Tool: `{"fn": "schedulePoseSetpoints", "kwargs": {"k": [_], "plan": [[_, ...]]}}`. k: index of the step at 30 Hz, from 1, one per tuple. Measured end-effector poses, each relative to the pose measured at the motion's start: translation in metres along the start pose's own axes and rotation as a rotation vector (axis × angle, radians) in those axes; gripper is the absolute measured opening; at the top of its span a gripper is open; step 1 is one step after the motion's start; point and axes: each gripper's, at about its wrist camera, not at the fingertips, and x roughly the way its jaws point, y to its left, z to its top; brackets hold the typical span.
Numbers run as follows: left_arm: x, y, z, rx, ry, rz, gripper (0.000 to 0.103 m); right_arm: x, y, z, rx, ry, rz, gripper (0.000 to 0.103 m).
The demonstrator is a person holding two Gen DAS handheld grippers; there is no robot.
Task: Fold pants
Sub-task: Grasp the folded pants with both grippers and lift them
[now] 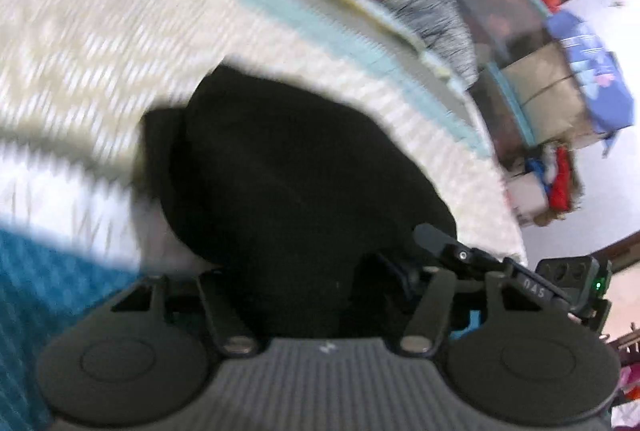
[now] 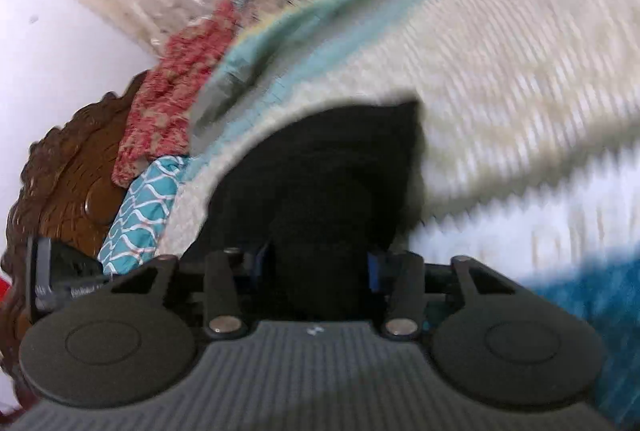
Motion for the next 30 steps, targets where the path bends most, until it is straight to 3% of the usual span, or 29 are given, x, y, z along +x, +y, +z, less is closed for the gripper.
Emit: {"fn": "schedulePoseSetpoints", "kwargs": {"k": [3,10,13,16,18,20,22,24,30], "plan": [[-0.01,-0.022,0.036,0.101,-0.07,-0.02,0.056,-0.004,0.021,0.04,-0.082,-0.088,0.035,0.044],[0.023,-0.043,0.143,0.28,-0.228,0.065,0.057,0.039,0.039,0.135,-0.318,-0.264,0.016,0.044],[0.062,-0.032,0.182,0.276,-0.244,0.11,0.057,0.077,0.018,0.16,-0.351,-0.291,-0.045,0.045],[0.111,-0.009,0.207,0.226,-0.21,0.185,0.057,0.124,-0.012,0.166,-0.324,-0.262,-0.137,0.045],[0.143,0.011,0.214,0.182,-0.165,0.258,0.057,0.146,-0.033,0.162,-0.281,-0.215,-0.2,0.045],[0.156,0.024,0.208,0.166,-0.178,0.278,0.075,0.162,-0.051,0.152,-0.255,-0.176,-0.298,0.046],[0.157,0.025,0.203,0.149,-0.195,0.286,0.088,0.158,-0.063,0.147,-0.186,-0.181,-0.307,0.053],[0.153,0.023,0.2,0.123,-0.195,0.304,0.09,0.15,-0.067,0.15,-0.117,-0.177,-0.295,0.059],[0.101,-0.003,0.169,0.106,-0.221,0.367,0.089,0.101,-0.037,0.133,-0.102,-0.228,-0.327,0.073]]}}
